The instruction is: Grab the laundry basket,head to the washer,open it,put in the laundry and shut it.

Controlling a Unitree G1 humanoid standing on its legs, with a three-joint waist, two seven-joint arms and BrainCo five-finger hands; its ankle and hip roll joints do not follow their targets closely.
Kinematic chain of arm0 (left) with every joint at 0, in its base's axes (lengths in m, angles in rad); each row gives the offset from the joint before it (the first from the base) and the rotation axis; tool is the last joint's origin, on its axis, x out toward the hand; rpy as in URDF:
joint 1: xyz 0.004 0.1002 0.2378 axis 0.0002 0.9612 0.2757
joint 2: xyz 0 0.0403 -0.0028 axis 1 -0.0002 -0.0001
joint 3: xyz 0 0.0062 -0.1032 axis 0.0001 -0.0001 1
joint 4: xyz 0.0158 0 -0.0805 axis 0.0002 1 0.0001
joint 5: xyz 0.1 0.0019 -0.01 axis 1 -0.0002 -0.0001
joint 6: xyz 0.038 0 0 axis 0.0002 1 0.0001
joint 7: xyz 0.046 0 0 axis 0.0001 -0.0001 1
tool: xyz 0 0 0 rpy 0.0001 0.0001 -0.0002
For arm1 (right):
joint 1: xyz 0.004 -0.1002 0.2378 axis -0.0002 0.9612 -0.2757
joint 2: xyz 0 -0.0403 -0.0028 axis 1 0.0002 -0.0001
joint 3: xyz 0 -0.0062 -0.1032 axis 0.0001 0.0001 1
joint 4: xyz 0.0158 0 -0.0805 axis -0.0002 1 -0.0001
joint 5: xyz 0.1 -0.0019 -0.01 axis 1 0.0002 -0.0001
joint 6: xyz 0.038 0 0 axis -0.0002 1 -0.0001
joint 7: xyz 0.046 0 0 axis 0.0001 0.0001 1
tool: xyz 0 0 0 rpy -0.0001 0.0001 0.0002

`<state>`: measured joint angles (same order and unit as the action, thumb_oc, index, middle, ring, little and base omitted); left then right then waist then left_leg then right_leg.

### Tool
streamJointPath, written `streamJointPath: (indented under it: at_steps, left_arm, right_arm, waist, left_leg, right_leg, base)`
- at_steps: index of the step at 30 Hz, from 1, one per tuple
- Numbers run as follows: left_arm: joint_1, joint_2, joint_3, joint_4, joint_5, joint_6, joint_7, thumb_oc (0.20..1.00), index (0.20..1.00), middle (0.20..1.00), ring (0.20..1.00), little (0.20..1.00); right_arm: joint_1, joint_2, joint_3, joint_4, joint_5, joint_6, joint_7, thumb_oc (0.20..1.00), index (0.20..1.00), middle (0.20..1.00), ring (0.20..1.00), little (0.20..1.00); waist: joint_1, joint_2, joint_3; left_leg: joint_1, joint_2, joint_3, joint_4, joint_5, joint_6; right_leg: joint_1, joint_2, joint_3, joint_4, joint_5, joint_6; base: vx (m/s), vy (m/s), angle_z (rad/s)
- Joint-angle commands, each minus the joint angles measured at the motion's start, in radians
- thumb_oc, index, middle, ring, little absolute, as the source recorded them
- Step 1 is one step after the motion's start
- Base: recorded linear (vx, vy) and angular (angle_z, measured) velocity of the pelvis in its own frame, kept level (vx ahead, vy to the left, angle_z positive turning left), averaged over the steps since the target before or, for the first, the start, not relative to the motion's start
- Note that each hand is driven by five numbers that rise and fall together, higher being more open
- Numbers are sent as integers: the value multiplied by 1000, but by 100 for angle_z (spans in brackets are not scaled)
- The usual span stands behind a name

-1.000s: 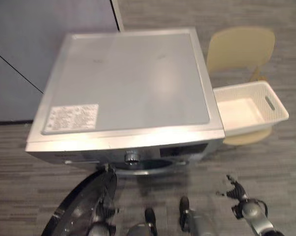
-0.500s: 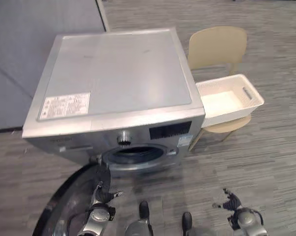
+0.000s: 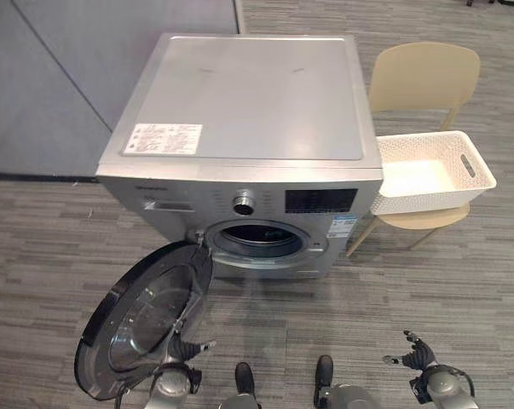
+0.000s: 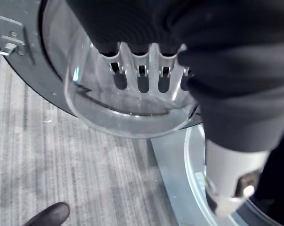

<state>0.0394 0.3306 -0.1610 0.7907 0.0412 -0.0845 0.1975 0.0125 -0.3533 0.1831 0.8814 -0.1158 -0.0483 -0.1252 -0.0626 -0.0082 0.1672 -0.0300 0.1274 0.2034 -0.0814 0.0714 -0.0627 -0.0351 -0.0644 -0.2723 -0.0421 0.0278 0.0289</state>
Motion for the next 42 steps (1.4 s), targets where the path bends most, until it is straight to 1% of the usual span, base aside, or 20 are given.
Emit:
streamJointPath:
  at_steps: [1,7,10,11,13,16,18,19,20,21,22,23,24,26,28,32,35,39,40,42]
  left_arm:
    - [36,63,7,-102,48,-24,-4,1000,1000,1000,1000,1000]
    - [46,125,48,-389,39,-57,-11,1000,1000,1000,1000,1000]
    - [42,163,96,-505,51,-75,7,1000,1000,1000,1000,1000]
    - [41,168,110,-508,51,-73,13,1000,1000,1000,1000,1000]
    - [30,163,129,-466,44,-62,30,1000,1000,1000,1000,1000]
    - [-4,179,150,-347,106,-17,75,1000,1000,1000,1000,1000]
    - [-21,192,166,-294,137,2,108,1000,1000,1000,1000,1000]
    - [-22,192,166,-293,137,2,109,1000,1000,1000,1000,1000]
    - [-35,212,186,-235,161,24,133,1000,1000,1000,1000,1000]
    - [-36,212,186,-234,161,24,133,1000,1000,1000,1000,1000]
    - [-64,254,196,-157,208,47,167,1000,1000,1000,1000,1000]
    - [-58,301,212,-176,269,65,172,1000,1000,1000,1000,1000]
    - [-52,315,218,-183,291,71,176,1000,1000,1000,1000,1000]
    - [-33,333,222,-208,330,69,163,1000,1000,1000,1000,1000]
    - [-12,345,236,-248,338,62,148,1000,1000,1000,1000,1000]
    - [-3,365,257,-268,355,66,158,1000,1000,1000,1000,1000]
    - [8,355,286,-279,317,63,158,1000,1000,1000,1000,1000]
    - [-1,338,267,-194,291,73,150,1000,1000,1000,1000,1000]
    - [-3,320,251,-143,277,75,138,1000,1000,1000,1000,1000]
    - [-1,301,239,-108,257,73,125,1000,1000,1000,1000,1000]
  right_arm:
    - [0,-8,7,-4,-10,-15,5,1000,1000,1000,1000,1000]
    - [11,-12,2,-61,-32,-17,13,1000,1000,1000,1000,1000]
    - [22,-15,7,-76,-47,-21,18,1000,1000,1000,1000,1000]
    - [22,-16,10,-81,-53,-21,22,1000,1000,1000,1000,1000]
    - [23,-14,17,-76,-57,-18,25,1000,1000,1000,1000,1000]
    - [12,-12,25,-57,-66,-8,33,1000,1000,1000,1000,1000]
    - [13,-14,24,-56,-69,-8,26,1000,1000,1000,1000,1000]
    - [12,-14,24,-56,-69,-8,26,1000,1000,1000,1000,1000]
    - [19,-23,22,-66,-69,-5,26,1000,1000,1000,1000,1000]
    - [19,-22,21,-67,-69,-5,26,1000,1000,1000,1000,1000]
    - [31,-34,26,-88,-76,-8,26,1000,1000,1000,1000,1000]
    - [46,-47,22,-103,-78,-10,26,1000,1000,1000,1000,1000]
    - [51,-49,21,-106,-78,-13,27,1000,1000,1000,1000,1000]
    - [58,-52,15,-105,-77,-14,29,1000,1000,1000,1000,1000]
    - [65,-50,15,-97,-75,-15,35,1000,1000,1000,1000,1000]
    - [55,-47,21,-89,-70,-14,40,1000,1000,1000,1000,1000]
    - [51,-50,21,-99,-65,-10,40,1000,1000,1000,1000,1000]
    - [35,-54,32,-96,-66,-7,44,1000,1000,1000,1000,1000]
    - [28,-61,33,-101,-68,-5,44,1000,1000,1000,1000,1000]
    - [30,-66,33,-104,-69,-3,43,1000,1000,1000,1000,1000]
  waist:
    - [9,-32,-66]
    - [17,-36,-92]
    - [18,-38,-101]
    - [18,-38,-103]
    - [17,-38,-105]
    - [14,-36,-102]
    - [12,-35,-99]
    - [11,-35,-99]
    - [7,-35,-94]
    - [6,-35,-94]
    - [1,-39,-88]
    - [0,-43,-81]
    - [1,-44,-79]
    - [3,-46,-76]
    - [6,-47,-75]
    - [11,-44,-70]
    - [14,-41,-66]
    - [13,-38,-62]
    - [12,-38,-56]
    - [11,-42,-52]
  left_leg:
    - [-41,-35,-22,24,-9,-13]
    - [-3,-49,-17,-6,-20,-9]
    - [9,-49,-13,-6,-27,-11]
    - [11,-49,-11,-6,-29,-12]
    - [13,-48,-9,-6,-29,-12]
    - [10,-44,-5,-6,-24,-15]
    - [4,-41,-5,-6,-21,-17]
    - [4,-41,-5,-6,-20,-17]
    - [-3,-37,-4,-6,-16,-19]
    - [-4,-37,-4,-6,-16,-19]
    - [-20,-29,-2,-6,-9,-24]
    - [-42,-19,-3,-6,0,-28]
    - [-48,-17,-4,-6,3,-30]
    - [-55,-12,-2,-6,6,-33]
    - [-59,-9,-3,-6,9,-35]
    - [-62,-6,-5,-6,13,-38]
    - [-58,-5,-5,-6,15,-39]
    - [-54,-3,-4,-6,17,-39]
    - [-56,-1,-3,-6,18,-39]
    - [-59,1,-2,-6,20,-38]
  right_leg:
    - [12,-26,101,75,-84,96]
    - [35,-32,101,55,-71,111]
    - [46,-33,101,43,-68,115]
    - [49,-33,102,39,-67,116]
    - [51,-32,105,33,-65,115]
    - [52,-29,105,29,-65,112]
    - [49,-27,104,27,-65,111]
    - [49,-27,104,27,-65,111]
    - [42,-25,103,25,-62,110]
    - [41,-25,103,25,-62,110]
    - [22,-19,103,23,-59,109]
    - [2,-14,101,17,-51,109]
    - [-3,-11,99,15,-50,109]
    - [-6,-9,99,7,-48,110]
    - [-6,-5,97,-1,-45,110]
    - [0,-2,95,-12,-44,108]
    - [5,0,94,-12,-46,106]
    - [8,3,96,-14,-47,104]
    - [4,4,98,-12,-47,103]
    - [-2,6,99,-12,-45,102]
  base:
    - [58,90,-1]
    - [47,47,-5]
    - [11,3,0]
    - [0,0,0]
    - [14,-12,-4]
    - [2,-12,-4]
    - [-3,-4,-2]
    - [0,0,0]
    - [0,0,0]
    - [-54,-10,-1]
    - [-93,-40,-3]
    - [-105,-48,-2]
    - [-79,-39,-3]
    - [0,0,0]
    - [0,0,0]
    - [0,0,0]
    - [0,0,0]
    - [0,0,0]
    - [-44,18,-1]
    - [-41,15,-2]
